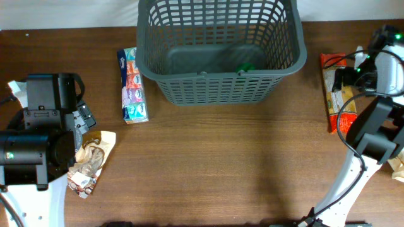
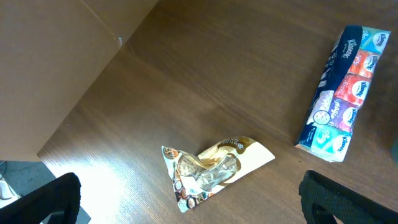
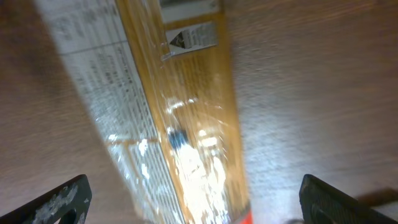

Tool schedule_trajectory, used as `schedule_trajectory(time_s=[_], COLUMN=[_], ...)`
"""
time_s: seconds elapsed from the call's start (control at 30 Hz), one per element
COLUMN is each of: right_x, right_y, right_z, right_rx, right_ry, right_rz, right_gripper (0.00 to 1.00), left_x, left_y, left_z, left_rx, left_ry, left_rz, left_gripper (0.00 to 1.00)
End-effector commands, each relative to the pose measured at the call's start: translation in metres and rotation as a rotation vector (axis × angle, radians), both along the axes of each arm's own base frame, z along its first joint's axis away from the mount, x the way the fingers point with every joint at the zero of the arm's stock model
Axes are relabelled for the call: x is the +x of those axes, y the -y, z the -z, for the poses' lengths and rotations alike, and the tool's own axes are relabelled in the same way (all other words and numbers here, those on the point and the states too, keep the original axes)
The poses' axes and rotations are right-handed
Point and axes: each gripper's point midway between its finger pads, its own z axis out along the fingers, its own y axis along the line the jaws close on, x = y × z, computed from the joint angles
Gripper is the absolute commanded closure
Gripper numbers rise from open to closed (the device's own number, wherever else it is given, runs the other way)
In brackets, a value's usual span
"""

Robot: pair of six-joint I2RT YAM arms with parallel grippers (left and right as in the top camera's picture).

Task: Pack container
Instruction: 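Grasp the orange pasta packet with the right gripper and lift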

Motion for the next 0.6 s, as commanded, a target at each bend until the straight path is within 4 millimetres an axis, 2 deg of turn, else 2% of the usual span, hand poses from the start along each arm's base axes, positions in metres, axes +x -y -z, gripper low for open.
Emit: schedule_trajectory(time_s=[0.0, 0.43, 0.57], right_x=[-0.004, -0.006, -0.01], right_y=[-0.002, -0.003, -0.005], right_z=[0.017, 0.028, 0.041], right_rx=[-0.006, 0.015, 0.029], right_ry=[-0.05, -0.076, -0.103], right_rz=[-0.013, -0.1, -0.099], right_gripper=[0.01, 0.01, 0.01], left_x=[-0.001, -0.001, -0.001], left_y=[-0.001, -0.001, -0.001], left_z=[-0.004, -0.004, -0.004], left_rx=[-0.004, -0.004, -0.004], left_ry=[0.016, 0.016, 0.016], left_rz=[-0.005, -0.005, -0.005], left_gripper=[0.0, 0.0, 0.0])
